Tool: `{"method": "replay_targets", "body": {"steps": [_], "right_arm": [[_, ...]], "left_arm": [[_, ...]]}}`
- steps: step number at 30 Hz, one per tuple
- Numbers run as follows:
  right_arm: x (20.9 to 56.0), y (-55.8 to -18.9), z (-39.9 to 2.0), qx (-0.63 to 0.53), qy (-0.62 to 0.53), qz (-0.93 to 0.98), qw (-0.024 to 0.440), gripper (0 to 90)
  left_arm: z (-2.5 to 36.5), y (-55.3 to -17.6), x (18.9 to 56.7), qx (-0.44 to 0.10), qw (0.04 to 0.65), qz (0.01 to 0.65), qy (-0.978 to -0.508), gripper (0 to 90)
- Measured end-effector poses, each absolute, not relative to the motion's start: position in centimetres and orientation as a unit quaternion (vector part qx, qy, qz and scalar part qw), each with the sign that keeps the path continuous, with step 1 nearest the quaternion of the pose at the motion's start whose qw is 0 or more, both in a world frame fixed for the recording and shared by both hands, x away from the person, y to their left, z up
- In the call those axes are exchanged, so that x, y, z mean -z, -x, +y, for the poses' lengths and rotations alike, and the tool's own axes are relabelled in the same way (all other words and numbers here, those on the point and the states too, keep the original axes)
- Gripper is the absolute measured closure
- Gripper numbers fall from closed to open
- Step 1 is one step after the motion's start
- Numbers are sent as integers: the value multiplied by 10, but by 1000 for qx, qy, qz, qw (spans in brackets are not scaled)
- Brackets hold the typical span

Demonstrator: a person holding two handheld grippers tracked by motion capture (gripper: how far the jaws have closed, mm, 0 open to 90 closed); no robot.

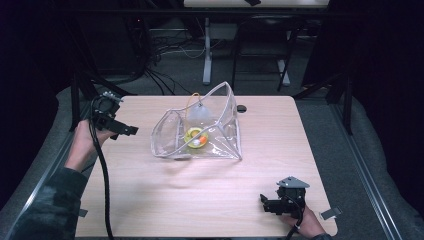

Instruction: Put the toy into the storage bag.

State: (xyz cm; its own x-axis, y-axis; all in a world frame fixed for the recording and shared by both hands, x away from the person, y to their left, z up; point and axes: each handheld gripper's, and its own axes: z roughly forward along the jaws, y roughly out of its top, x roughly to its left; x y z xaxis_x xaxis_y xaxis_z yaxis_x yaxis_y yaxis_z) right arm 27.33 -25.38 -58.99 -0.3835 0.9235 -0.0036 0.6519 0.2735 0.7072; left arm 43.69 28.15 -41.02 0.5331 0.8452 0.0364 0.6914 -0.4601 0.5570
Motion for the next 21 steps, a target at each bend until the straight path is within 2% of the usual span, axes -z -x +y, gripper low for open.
{"method": "replay_targets", "body": {"steps": [12, 21], "right_arm": [[590, -273, -254, -320, -513, 767, 213, 0], [590, -273, -254, -320, -513, 767, 213, 0]], "left_arm": [[306, -414, 467, -112, 273, 492, -819, 0], [314, -404, 491, -111, 291, 501, -808, 0]]}}
